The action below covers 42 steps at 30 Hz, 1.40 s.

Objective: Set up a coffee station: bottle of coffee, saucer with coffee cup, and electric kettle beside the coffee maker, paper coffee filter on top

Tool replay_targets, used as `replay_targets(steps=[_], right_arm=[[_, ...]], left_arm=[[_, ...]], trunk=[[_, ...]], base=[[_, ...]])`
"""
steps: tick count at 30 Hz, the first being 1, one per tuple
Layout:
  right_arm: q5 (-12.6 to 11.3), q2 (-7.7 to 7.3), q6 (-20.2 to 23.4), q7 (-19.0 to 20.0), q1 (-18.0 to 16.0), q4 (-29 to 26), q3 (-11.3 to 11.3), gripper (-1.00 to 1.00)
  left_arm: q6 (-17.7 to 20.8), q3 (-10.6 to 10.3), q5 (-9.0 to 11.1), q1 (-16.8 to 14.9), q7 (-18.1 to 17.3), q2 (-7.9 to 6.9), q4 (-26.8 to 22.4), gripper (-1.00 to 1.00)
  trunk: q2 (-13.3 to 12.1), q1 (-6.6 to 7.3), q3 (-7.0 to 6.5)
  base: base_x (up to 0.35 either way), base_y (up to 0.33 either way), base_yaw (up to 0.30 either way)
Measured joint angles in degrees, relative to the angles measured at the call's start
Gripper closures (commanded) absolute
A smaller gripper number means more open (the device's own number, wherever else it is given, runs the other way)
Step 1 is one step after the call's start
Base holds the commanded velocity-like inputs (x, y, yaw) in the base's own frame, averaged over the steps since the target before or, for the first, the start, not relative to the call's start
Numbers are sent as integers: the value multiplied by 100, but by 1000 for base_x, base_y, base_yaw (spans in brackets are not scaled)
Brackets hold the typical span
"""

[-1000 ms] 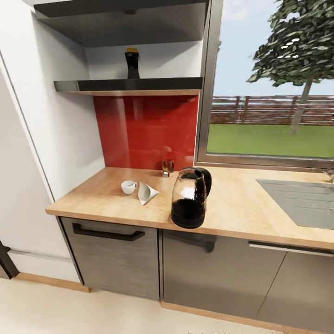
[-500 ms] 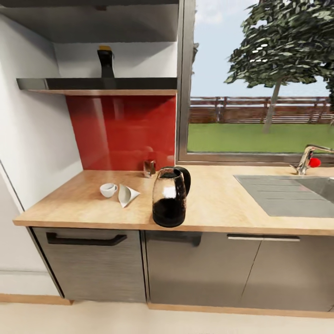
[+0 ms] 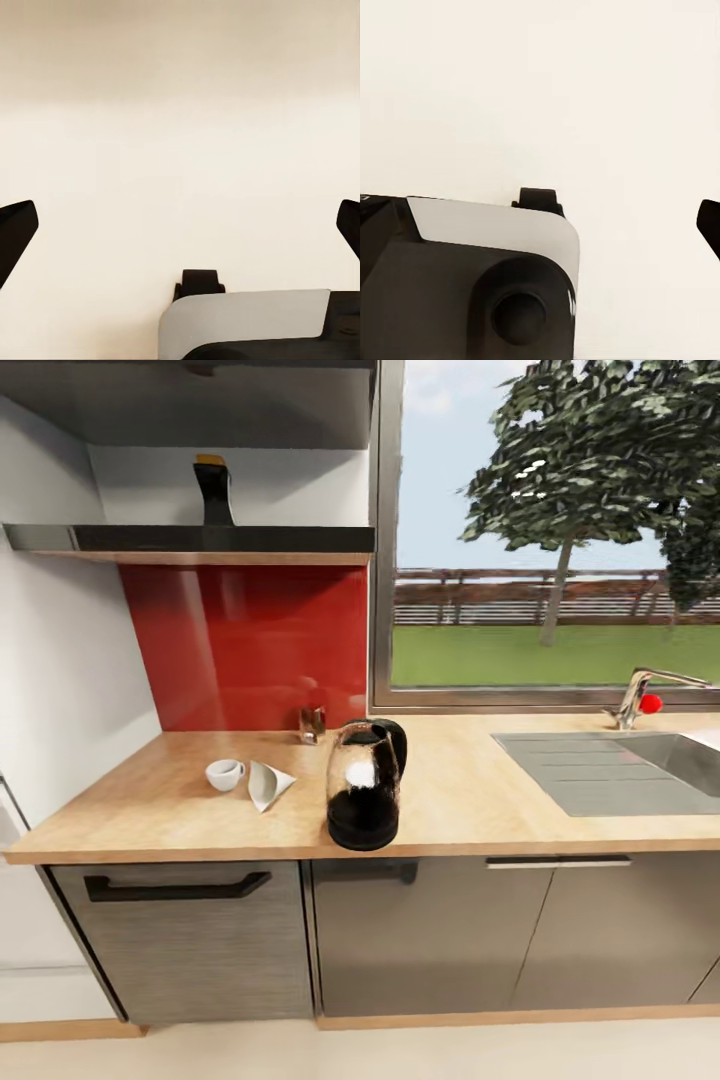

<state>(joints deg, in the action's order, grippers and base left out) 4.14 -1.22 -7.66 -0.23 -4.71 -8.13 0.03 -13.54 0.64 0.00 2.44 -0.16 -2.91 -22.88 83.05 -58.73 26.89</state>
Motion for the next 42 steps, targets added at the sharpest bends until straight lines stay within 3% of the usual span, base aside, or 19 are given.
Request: replay_targets(steps=[15,34,42], right_arm=[[0,-1,0,-1,0,0,0,-100],[0,0,0,0,1,-1,0,-100],[0,0,0,-1,0,0,0,-100]], left_arm=[[0,0,0,0,0,-2,0,-100],[-2,0,0,-1,0,0,3,-100],[-1,0,0,0,0,0,4,-100]], trunk=[[0,0,0],[0,0,0],[0,-1,0]], base=[[0,305,-2],[0,27,-218],[-59,209,-41]])
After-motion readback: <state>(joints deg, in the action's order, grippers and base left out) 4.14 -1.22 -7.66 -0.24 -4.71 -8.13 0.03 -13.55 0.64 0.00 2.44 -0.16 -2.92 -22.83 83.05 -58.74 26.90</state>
